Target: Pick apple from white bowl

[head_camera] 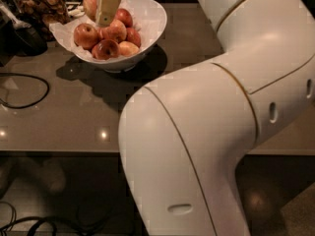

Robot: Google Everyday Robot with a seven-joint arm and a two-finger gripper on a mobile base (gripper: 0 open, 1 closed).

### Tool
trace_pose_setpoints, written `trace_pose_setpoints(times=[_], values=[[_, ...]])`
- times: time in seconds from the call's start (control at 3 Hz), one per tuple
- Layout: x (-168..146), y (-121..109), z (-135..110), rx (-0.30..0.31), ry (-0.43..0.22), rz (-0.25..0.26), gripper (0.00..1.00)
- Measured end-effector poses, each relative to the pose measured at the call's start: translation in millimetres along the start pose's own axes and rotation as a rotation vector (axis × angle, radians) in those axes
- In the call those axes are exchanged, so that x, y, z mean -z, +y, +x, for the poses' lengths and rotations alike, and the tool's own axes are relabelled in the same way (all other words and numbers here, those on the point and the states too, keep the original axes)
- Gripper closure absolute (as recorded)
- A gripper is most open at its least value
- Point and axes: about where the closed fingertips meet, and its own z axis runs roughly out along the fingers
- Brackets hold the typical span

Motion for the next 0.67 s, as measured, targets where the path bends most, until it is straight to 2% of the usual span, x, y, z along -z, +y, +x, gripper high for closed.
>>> trace_pose_setpoints(times=[0.33,0.67], values=[[-2.9,14.4,-10.8,0.057,-0.020,-0.023,1.00],[-5.9,17.1,-10.1,0.055,-0.021,-0.031,1.00]])
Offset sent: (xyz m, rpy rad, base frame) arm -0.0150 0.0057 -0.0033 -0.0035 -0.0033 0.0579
